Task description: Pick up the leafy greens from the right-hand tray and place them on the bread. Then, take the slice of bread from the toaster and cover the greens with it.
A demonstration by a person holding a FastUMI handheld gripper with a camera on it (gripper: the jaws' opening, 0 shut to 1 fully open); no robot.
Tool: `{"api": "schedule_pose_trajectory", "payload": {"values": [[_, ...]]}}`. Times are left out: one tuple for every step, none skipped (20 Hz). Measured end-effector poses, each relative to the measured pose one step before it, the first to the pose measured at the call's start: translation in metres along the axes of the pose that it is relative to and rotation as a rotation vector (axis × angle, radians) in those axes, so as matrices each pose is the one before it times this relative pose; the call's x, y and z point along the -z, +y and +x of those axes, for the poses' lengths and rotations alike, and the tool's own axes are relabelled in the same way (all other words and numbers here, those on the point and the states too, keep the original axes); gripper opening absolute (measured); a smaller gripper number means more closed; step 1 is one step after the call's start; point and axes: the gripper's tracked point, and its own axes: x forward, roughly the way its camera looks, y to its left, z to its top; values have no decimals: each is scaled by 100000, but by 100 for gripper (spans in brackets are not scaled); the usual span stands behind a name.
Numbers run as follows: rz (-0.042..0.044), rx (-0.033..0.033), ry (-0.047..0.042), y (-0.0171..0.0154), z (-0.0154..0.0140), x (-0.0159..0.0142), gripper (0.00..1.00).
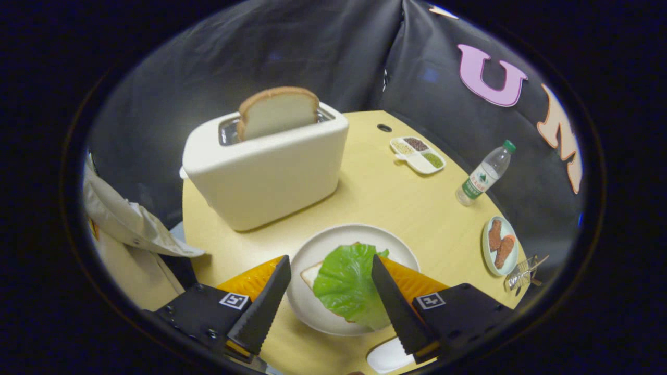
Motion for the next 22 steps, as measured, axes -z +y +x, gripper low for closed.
{"api": "schedule_pose_trajectory", "payload": {"values": [[739, -598, -1444, 480, -421, -1043, 100], [641, -843, -1407, 406, -314, -1070, 100], [414, -638, -1402, 449, -258, -988, 100], [204, -332, -904, 202, -163, -747, 100], [239, -538, -1012, 327, -149, -755, 100], [396, -703, -945, 266, -115, -787, 100], [764, -969, -860, 589, -86, -840, 100], [1483, -1282, -502, 515, -96, -740, 100], [2075, -2040, -903, 630, -54, -666, 100], [2703, -2346, -1539, 780, -26, -976, 100], [3373, -2924, -1486, 707, -26, -893, 100], [3713, -2655, -1206, 631, 32, -808, 100], [3216, -1435, -1295, 357, 258, -859, 100], [1897, 299, -1148, 49, 109, -767, 100], [1589, 409, -569, -196, 149, -626, 100], [1621, 39, -15, -71, 314, -319, 99], [2090, -258, 436, 78, 432, -221, 99], [1976, -951, 704, 258, 454, -197, 98], [1874, -820, 504, 146, 455, -143, 98], [1133, -945, 571, 318, 406, -121, 98], [779, -510, 412, 299, 365, -189, 98], [399, 55, 305, -60, 504, -220, 98]]}}
